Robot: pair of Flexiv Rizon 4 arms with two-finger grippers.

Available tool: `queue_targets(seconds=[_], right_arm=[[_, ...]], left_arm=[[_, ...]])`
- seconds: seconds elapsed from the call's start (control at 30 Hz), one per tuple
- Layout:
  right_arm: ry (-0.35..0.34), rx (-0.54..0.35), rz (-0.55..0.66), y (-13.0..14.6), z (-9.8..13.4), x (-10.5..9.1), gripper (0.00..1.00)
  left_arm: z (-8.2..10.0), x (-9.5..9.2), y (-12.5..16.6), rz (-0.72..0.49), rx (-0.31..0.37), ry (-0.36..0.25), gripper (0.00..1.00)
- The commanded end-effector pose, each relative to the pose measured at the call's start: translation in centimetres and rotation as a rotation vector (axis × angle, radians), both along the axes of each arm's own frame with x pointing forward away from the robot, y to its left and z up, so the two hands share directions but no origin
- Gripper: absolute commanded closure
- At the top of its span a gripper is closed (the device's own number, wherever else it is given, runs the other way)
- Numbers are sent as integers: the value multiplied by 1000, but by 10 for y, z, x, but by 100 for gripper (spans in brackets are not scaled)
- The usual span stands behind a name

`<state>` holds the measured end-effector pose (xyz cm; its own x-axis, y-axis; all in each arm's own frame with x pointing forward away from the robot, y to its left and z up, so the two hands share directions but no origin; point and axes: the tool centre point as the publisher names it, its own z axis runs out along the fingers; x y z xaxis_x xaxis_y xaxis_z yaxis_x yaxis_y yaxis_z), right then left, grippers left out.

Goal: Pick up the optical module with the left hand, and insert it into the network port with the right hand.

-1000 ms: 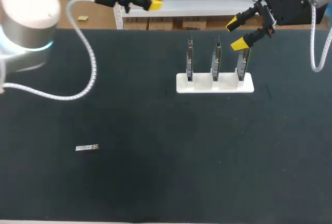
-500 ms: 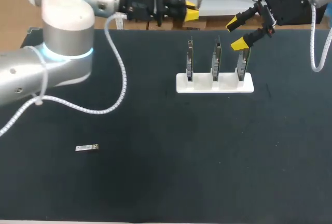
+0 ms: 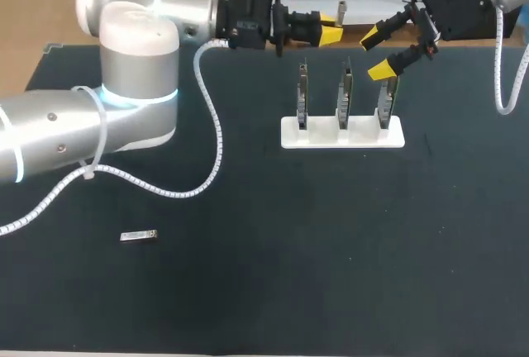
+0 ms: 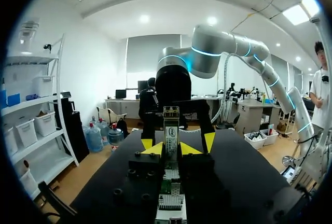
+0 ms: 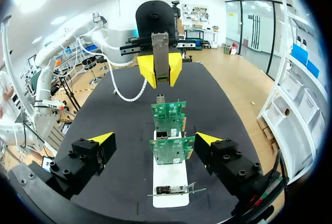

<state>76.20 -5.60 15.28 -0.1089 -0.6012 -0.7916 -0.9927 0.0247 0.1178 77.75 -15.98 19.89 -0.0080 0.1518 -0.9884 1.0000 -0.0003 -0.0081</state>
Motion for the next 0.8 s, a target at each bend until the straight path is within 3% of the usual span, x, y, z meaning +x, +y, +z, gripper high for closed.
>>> queue_targets(seconds=[0.03, 0.8], right_arm=[[-3, -1, -3, 0, 0, -2, 0], [-3, -1, -3, 0, 0, -2, 0]], left_arm=[[-7, 2, -6, -5, -17, -7, 100], [-23, -11, -25, -56, -46, -6, 100]])
